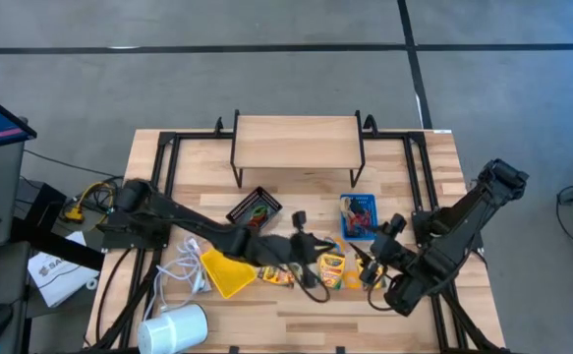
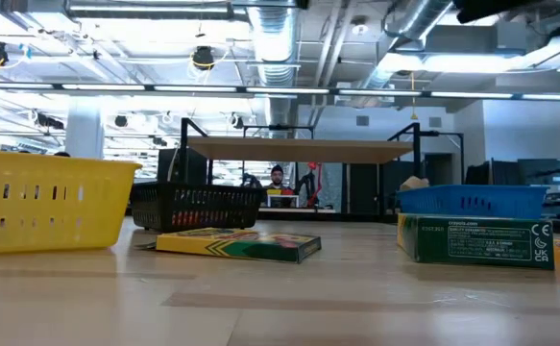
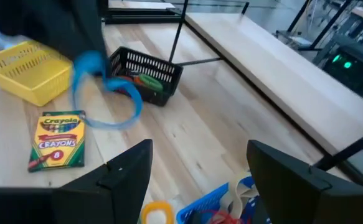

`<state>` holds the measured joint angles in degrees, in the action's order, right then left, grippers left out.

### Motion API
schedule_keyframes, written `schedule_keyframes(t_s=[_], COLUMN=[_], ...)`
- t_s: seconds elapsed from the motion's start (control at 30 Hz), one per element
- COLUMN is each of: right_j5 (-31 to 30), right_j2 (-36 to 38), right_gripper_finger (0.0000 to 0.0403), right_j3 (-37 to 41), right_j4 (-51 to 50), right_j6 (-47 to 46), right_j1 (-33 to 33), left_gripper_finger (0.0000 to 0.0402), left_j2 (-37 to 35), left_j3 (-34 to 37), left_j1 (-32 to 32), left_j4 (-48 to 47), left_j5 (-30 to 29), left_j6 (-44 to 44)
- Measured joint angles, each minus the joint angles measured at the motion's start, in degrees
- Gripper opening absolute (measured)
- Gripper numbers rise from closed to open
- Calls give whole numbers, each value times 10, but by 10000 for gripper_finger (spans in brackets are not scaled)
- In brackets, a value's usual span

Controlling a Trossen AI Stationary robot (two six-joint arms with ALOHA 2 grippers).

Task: Pick & Place Office Desk Supplies
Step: Put the blue rubber band into the blue bin

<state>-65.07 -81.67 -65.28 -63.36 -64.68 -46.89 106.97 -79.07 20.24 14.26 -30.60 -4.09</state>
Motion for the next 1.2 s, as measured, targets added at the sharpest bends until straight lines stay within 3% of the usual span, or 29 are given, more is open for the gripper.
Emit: schedule_keyframes(t_s=[0.17, 0.5, 0.97, 1.07, 1.17, 1.2], right_j5=[-2, 28, 43, 46, 50, 49], right_j2=[0, 0, 0, 0, 0, 0], right_gripper_finger=[258, 258, 251, 187, 49, 27], right_j3=[0, 0, 0, 0, 0, 0], right_j4=[47, 204, 233, 239, 239, 239], right_j6=[43, 198, 229, 243, 278, 289], right_j1=[0, 1, 32, 40, 44, 43], left_gripper_finger=[0, 0, 0, 3, 18, 25], left_j2=[-20, -21, -21, -21, -21, -21], left_j3=[59, 60, 60, 60, 60, 60], left_j1=[-17, -28, -18, -17, -18, -18], left_j4=[108, 117, 146, 142, 141, 141], left_j5=[65, 67, 74, 97, 101, 101], left_j6=[0, -15, -17, -15, -15, -16])
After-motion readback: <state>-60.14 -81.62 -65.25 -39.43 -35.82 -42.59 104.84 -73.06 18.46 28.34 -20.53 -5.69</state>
